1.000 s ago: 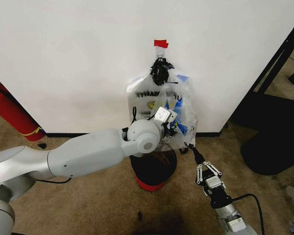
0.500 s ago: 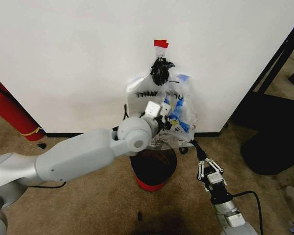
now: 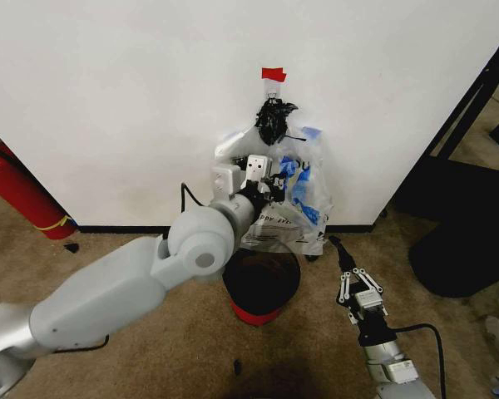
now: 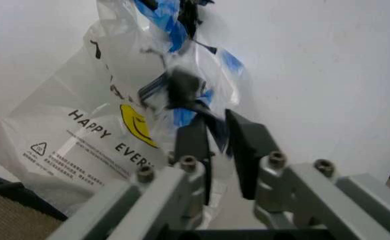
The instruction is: Pick up the garbage bag from the wall and place it over the trash bin.
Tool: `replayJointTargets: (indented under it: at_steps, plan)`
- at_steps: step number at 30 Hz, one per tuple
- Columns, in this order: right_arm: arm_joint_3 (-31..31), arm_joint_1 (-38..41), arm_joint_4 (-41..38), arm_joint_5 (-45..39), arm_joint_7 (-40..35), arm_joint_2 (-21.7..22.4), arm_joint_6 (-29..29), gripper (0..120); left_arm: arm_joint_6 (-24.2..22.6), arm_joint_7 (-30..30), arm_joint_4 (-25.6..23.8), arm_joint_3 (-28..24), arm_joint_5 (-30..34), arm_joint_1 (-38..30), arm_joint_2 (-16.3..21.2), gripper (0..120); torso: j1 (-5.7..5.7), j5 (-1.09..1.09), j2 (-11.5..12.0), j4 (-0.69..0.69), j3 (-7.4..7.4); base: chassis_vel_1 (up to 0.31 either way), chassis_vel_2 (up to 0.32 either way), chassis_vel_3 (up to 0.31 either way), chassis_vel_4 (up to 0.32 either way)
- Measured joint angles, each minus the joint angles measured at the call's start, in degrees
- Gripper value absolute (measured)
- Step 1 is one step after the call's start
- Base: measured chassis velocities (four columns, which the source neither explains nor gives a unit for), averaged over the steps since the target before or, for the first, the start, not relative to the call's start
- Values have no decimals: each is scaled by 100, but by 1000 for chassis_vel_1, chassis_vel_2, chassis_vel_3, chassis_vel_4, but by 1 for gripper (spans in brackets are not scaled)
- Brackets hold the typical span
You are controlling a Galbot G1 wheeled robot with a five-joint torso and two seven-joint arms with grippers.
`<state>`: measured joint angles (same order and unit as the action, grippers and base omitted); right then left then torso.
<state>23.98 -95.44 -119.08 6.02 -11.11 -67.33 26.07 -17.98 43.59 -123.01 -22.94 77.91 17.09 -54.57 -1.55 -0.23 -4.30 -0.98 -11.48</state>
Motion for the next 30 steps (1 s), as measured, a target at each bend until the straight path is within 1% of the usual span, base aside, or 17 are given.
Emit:
replayJointTargets:
  at_steps: [3,6,8,9,12,14,16,18,19,20,21,22,23,24,26,28,30]
  plan:
    - [33,-159,-201,-162,1,87,-107,24,77,2,-57,44,-30,79,-35,0,0,0,0,-1,0,0,0,0,0]
    - [137,-393,-507,-529,47,258,-221,41,133,1,-98,126,-85,214,-93,0,0,1,0,-1,0,0,0,0,0]
    - [164,-429,-545,-590,78,284,-227,42,138,1,-101,136,-95,235,-101,0,0,1,0,-1,0,0,0,0,0]
    - [256,-546,-674,-800,213,370,-294,49,149,-1,-108,165,-127,313,-116,0,0,1,0,0,0,0,0,0,0]
    - [379,-691,-982,-1305,329,582,-617,58,154,-20,-120,212,-209,445,-124,0,0,0,0,-3,0,0,0,0,0]
    - [435,-639,-1225,-1766,238,830,-975,69,156,-49,-132,230,-271,539,-125,0,0,1,0,0,0,0,0,0,0]
    - [462,-570,-1298,-1941,180,938,-1140,72,157,-59,-134,232,-281,563,-130,0,0,0,0,-1,0,0,0,0,0]
    - [507,-176,-1458,-2732,-83,1415,-1865,83,163,-79,-140,222,-293,596,-179,0,0,1,0,-2,0,0,0,0,0]
    - [505,-72,-1462,-2890,-135,1521,-1981,84,164,-82,-140,208,-296,596,-198,0,0,1,0,-1,0,0,0,0,0]
    - [480,246,-1452,-3293,-291,1843,-2289,87,166,-91,-113,151,-300,571,-267,0,0,2,0,3,0,0,0,0,0]
    - [458,566,-1367,-3635,-410,2228,-2536,95,167,-100,-40,66,-300,487,-414,0,0,3,0,7,-1,0,0,0,0]
    - [455,772,-1272,-3847,-480,2517,-2682,97,168,-114,70,-40,-300,349,-610,0,-1,1,0,3,-2,0,0,0,0]
    - [390,1014,-1145,-4103,-544,2814,-2842,99,169,-120,152,-111,-299,264,-770,0,-1,3,0,-7,-1,0,0,0,0]
    - [390,1014,-1145,-4103,-544,2814,-2842,99,169,-120,152,-111,-299,264,-770,0,-1,3,0,-7,-1,0,0,0,0]
    - [105,1641,-927,-4681,-560,3349,-3282,100,170,-124,215,-194,-302,205,-944,0,-1,4,0,-6,-1,0,0,0,0]
    - [-233,2227,-736,-5082,-530,3734,-3582,100,170,-123,280,-230,-339,170,-1025,0,-1,4,0,3,-2,0,0,0,0]
    - [-374,2458,-676,-5208,-505,3868,-3678,100,170,-122,310,-242,-350,149,-1056,0,-1,2,0,3,-2,0,0,0,0]
